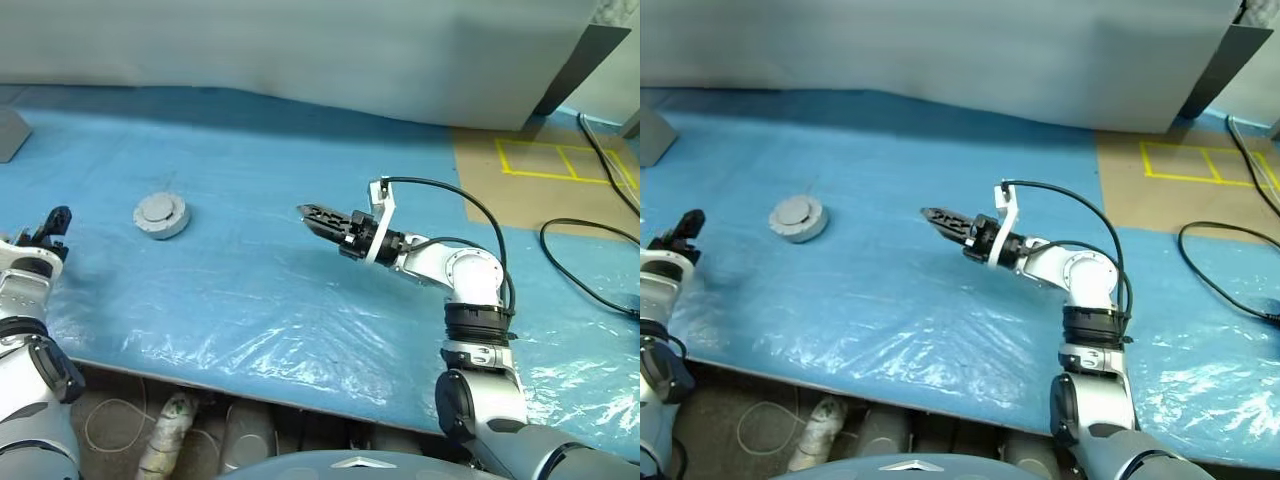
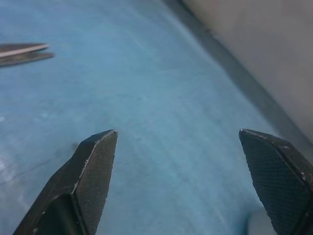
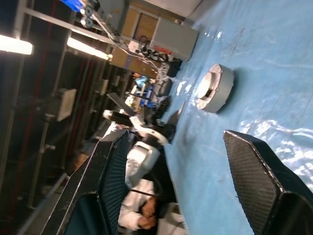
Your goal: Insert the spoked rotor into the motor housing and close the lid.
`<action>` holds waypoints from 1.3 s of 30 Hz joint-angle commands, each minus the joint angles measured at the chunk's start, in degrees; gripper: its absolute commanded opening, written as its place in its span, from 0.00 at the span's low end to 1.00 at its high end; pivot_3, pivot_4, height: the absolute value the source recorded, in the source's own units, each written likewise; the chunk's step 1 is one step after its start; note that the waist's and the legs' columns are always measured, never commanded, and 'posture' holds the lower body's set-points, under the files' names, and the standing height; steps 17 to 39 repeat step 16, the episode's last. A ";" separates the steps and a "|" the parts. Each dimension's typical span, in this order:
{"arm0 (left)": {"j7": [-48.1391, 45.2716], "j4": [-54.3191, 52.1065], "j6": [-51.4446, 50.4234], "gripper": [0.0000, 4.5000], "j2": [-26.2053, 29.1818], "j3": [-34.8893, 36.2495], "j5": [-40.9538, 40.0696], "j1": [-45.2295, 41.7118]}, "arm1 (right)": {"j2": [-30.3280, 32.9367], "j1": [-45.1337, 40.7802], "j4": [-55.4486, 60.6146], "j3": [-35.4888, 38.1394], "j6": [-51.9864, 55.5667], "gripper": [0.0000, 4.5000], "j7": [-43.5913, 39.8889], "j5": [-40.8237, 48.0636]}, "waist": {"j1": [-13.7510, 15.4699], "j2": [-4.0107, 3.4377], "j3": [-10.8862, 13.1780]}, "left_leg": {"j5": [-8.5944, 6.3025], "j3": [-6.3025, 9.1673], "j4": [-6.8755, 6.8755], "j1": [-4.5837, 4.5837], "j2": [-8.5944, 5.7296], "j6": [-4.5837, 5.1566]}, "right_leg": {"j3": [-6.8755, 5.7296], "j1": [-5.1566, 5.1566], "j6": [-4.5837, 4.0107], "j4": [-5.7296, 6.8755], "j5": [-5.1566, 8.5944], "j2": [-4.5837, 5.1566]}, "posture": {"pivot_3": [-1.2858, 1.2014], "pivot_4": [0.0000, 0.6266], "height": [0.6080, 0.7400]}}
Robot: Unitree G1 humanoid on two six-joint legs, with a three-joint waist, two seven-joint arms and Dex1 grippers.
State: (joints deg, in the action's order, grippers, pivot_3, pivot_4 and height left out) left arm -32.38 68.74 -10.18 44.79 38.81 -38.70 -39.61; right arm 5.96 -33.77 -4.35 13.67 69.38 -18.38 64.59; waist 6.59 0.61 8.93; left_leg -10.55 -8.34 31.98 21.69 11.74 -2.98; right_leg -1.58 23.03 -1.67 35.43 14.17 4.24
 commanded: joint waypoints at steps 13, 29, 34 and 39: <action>-24.84 -56.90 -3.93 0.94 -12.83 -44.16 18.36 6.04 | 17.00 11.42 19.89 -10.74 -27.57 0.71 -8.04 -29.10 | -2.15 0.02 0.06 | 0.00 -0.10 0.06 0.14 0.08 -0.01 | 0.08 0.20 -0.02 0.10 0.00 -0.13 | 0.52 0.24 1.00; -25.71 -56.54 -3.38 0.94 -14.47 -44.45 18.27 6.43 | 17.77 13.84 22.36 -10.46 -28.50 0.71 -7.24 -31.09 | -2.48 0.01 0.07 | 0.00 -0.10 0.06 0.17 0.05 -0.01 | 0.10 0.20 -0.01 0.06 0.00 -0.12 | 0.52 0.24 1.00; -25.71 -56.54 -3.38 0.94 -14.47 -44.45 18.27 6.43 | 17.77 13.84 22.36 -10.46 -28.50 0.71 -7.24 -31.09 | -2.48 0.01 0.07 | 0.00 -0.10 0.06 0.17 0.05 -0.01 | 0.10 0.20 -0.01 0.06 0.00 -0.12 | 0.52 0.24 1.00; -25.71 -56.54 -3.38 0.94 -14.47 -44.45 18.27 6.43 | 17.77 13.84 22.36 -10.46 -28.50 0.71 -7.24 -31.09 | -2.48 0.01 0.07 | 0.00 -0.10 0.06 0.17 0.05 -0.01 | 0.10 0.20 -0.01 0.06 0.00 -0.12 | 0.52 0.24 1.00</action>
